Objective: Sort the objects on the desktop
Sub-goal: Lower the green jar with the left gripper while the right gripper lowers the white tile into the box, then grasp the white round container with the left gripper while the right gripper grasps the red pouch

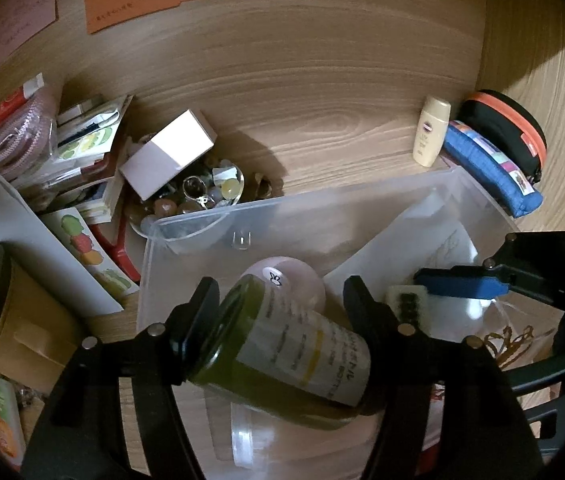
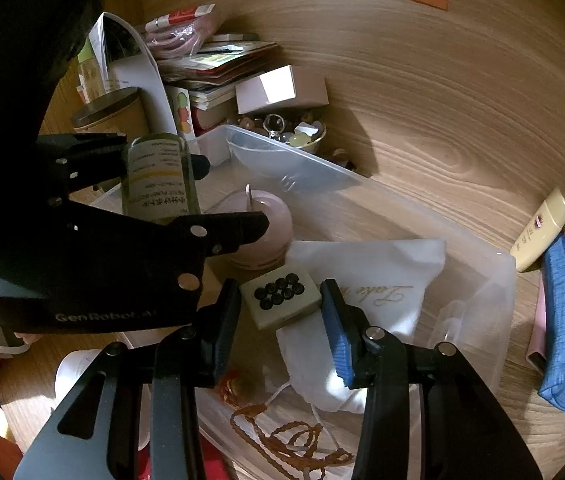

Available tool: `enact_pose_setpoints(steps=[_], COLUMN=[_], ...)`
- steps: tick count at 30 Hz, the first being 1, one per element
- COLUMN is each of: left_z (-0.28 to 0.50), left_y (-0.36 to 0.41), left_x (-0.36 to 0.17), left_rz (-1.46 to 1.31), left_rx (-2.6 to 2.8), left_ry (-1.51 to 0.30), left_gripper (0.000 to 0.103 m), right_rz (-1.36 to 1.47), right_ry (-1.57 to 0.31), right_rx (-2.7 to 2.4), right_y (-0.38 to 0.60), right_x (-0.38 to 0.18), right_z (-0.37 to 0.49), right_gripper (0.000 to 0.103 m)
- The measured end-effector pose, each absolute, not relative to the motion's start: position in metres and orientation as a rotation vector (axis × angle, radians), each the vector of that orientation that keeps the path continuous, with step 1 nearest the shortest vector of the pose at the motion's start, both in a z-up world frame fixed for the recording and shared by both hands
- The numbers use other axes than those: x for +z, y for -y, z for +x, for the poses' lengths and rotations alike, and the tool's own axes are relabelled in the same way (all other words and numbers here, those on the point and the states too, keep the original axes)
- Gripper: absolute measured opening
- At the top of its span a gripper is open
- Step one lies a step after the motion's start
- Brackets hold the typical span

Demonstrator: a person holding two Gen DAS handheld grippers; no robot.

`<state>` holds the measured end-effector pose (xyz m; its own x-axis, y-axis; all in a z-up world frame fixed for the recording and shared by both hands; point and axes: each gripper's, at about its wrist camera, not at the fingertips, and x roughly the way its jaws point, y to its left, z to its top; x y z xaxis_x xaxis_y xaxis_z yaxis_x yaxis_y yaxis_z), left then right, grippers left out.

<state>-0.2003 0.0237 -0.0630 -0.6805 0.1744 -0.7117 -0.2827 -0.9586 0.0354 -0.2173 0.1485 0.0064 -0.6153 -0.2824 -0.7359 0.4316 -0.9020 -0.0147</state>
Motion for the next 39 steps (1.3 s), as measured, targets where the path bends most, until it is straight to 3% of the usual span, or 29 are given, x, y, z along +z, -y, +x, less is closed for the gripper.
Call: enact_pose_setpoints(steps=[5, 11, 16, 22, 30, 39], left_z=[-0.198, -0.193, -0.192, -0.19, -0.181, -0.157], left_y=[-0.024, -0.021, -0.018, -0.014, -0.005, 0.005], left_x=[-0.062, -0.056, -0.051, -0.044, -0.029, -0.014], left_rz=[-1.099, -1.06, -1.041, -1.029, -0.995, -0.939], left_rx=[2.661, 2.679, 2.692, 2.708, 2.749, 2.819], left_ry=[-0.219, -0.215, -0.204, -0.191, -0.189, -0.198], left_gripper=[0.067, 0.073, 0.075, 0.084, 0.093, 0.096], right_rz=[1.082, 1.051, 1.016, 0.991, 0.941, 0.913], right_ry=[-0.279, -0.289, -0.298, -0.322, -0.325, -0.31], right_rx=[-2.505, -2.522, -2.541, -2.571, -2.612, -2.651], right_y=[-0.148, -0.149, -0.149, -0.148, -0.15, -0.157], right_x=[0.007, 0.012, 0.019, 0.025, 0.04, 0.053], right_z=[-0.216, -0.213, -0.208, -0.202, -0.191, -0.173], right_gripper=[0.039, 0.052, 0.055, 0.062, 0.082, 0.082])
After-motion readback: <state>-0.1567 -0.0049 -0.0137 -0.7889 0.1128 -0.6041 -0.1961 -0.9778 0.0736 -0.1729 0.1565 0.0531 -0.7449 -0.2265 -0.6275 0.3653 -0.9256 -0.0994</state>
